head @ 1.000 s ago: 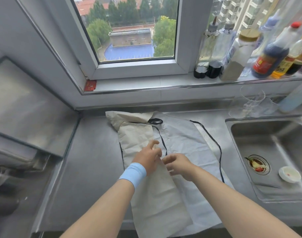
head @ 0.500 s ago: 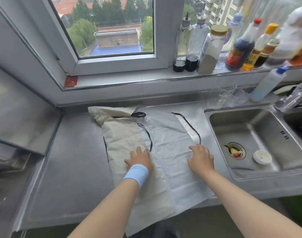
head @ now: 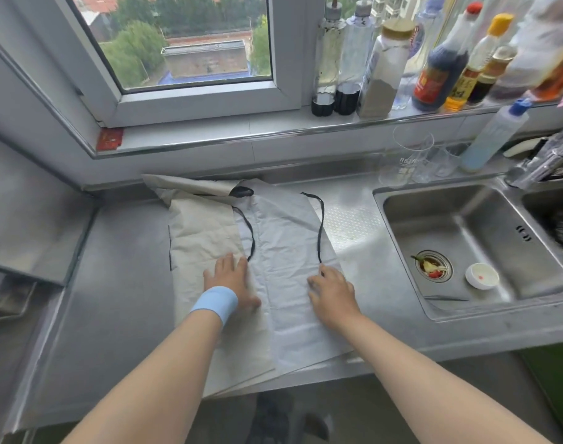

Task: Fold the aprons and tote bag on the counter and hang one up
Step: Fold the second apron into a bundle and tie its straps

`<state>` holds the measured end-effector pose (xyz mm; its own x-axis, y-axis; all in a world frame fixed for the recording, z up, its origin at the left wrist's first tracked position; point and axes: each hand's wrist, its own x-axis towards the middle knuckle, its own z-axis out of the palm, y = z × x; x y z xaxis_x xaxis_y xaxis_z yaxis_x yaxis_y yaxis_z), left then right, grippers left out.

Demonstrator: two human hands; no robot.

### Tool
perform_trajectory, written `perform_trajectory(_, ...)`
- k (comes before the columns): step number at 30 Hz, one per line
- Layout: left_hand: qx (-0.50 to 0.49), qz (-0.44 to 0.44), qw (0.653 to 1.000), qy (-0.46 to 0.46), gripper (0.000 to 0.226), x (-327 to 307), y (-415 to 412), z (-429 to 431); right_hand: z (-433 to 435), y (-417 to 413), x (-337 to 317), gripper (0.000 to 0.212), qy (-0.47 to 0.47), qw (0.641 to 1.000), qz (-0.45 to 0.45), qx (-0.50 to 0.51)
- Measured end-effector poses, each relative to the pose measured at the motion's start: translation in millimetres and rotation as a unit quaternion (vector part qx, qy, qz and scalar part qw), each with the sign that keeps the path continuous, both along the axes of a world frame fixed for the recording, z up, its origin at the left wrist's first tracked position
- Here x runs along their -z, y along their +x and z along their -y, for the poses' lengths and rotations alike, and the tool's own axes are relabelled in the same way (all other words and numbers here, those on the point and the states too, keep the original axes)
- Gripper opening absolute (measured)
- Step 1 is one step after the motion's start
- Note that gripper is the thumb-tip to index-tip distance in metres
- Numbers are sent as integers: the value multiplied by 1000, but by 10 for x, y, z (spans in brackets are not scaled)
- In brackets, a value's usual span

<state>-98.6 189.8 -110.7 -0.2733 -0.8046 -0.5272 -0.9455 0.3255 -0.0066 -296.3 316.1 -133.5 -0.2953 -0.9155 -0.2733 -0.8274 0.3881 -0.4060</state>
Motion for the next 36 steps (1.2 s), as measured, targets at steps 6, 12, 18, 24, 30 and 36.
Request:
perform_trajectory(6, 46, -115, 991, -42, 62, 13, -419, -451, -11, -32, -89, 67, 50, 977, 12, 207)
perform_trajectory(12, 40, -92, 995, -8, 61, 92, -533, -679, -26, -156, -154, 20, 75, 975, -1, 207)
perform_trajectory(18, -208, -344, 903, 149, 44, -69, -655, -582, -1, 54, -234, 14, 47, 985, 160, 35)
perform_trajectory(24, -240, -295, 921, 89, 25, -123, -475, -387, 18, 25, -234, 19, -35, 993, 94, 55)
perform_trajectory(30, -95, -165, 981, -36, 43, -18, -365, -412, -75, -99, -125, 68, 101, 977, 3, 188)
perform_trajectory(36, 49, -109, 993, 5, 56, 114, -540, -657, 8, -143, -147, 56, 106, 956, 83, 260)
